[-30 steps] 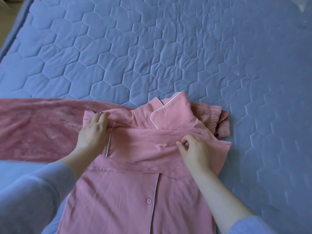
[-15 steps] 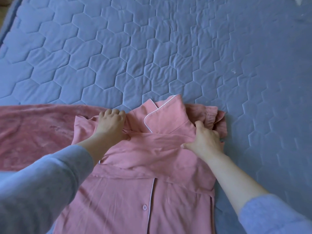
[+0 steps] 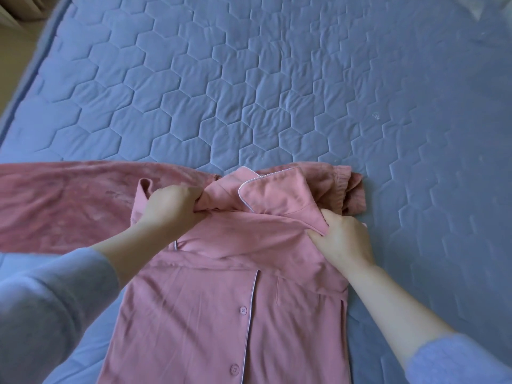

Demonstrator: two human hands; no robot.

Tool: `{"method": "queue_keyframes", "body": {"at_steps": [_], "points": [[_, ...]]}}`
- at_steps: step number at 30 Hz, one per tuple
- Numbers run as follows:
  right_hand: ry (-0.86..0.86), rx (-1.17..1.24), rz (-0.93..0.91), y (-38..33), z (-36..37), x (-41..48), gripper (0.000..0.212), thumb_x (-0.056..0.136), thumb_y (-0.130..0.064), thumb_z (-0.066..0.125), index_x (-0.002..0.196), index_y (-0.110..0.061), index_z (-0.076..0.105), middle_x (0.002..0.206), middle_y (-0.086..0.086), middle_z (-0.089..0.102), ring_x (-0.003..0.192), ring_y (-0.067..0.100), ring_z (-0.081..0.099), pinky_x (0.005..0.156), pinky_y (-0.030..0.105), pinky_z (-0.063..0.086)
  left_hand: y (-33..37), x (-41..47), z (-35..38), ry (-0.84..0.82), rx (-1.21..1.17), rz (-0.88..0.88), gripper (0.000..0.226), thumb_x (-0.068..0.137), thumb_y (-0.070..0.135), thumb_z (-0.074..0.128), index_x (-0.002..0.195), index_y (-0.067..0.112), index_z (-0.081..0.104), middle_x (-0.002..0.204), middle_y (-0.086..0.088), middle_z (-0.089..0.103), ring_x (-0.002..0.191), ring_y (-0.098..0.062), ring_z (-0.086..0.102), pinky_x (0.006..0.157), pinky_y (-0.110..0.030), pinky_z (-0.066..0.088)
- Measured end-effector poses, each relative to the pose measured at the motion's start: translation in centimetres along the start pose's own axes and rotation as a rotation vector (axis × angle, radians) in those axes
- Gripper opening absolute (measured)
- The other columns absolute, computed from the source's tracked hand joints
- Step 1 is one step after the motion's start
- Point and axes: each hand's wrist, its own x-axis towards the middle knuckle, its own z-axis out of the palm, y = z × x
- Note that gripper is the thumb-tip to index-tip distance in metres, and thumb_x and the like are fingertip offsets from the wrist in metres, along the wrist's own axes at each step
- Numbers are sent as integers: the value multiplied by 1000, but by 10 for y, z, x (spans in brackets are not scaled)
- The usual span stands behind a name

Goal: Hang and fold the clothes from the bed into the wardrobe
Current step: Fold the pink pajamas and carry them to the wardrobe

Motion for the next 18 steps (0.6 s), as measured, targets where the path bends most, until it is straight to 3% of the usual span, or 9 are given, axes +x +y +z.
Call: {"method": "queue_keyframes", "body": {"at_steps": [3, 6, 10, 12, 16, 18], "points": [[90, -28, -35, -2, -3, -23, 18, 75, -32, 72, 75, -17, 61, 64, 9, 66, 70, 40, 62, 72, 42, 40, 1, -26, -14, 21, -48, 32, 20, 83, 38, 64, 73, 23, 54, 63, 5, 51, 72, -27, 61, 76, -40, 39], [180, -62, -61, -1, -4, -48, 22, 68, -20, 75, 65, -16, 54, 50, 10, 58, 52, 38, 56, 66, 37, 30, 0, -52, -23, 44, -154, 89, 24, 81, 26, 66, 71, 21, 45, 63, -1, 52, 67, -32, 58, 65, -39, 43], [311, -100, -132, -4, -4, -88, 27, 62, -15, 71, 58, -17, 44, 41, 6, 49, 38, 34, 43, 63, 33, 25, -2, -93, -21, 146, -203, 165, 34, 74, 13, 73, 67, 16, 40, 56, -3, 52, 53, -31, 52, 53, -31, 31], [349, -55, -183, 0, 2, -108, 26, 59, -10, 68, 58, -19, 43, 42, 4, 48, 39, 31, 46, 57, 31, 28, -7, -117, -11, 207, -209, 207, 34, 69, 7, 76, 64, 13, 42, 53, -4, 54, 46, -32, 52, 50, -27, 27], [276, -4, -308, 9, 29, -154, 4, 63, -9, 57, 63, -14, 56, 48, 4, 54, 46, 33, 55, 47, 34, 39, -14, -173, 24, 217, -175, 241, 19, 62, 9, 63, 64, 11, 45, 48, 0, 50, 39, -29, 47, 46, -22, 20], [169, -14, -297, 14, 48, -179, 21, 53, -5, 73, 70, -12, 64, 50, 4, 57, 46, 32, 57, 44, 31, 40, -17, -200, 47, 172, -153, 221, 15, 57, 11, 58, 63, 12, 44, 46, 0, 47, 38, -30, 45, 43, -23, 19]]}}
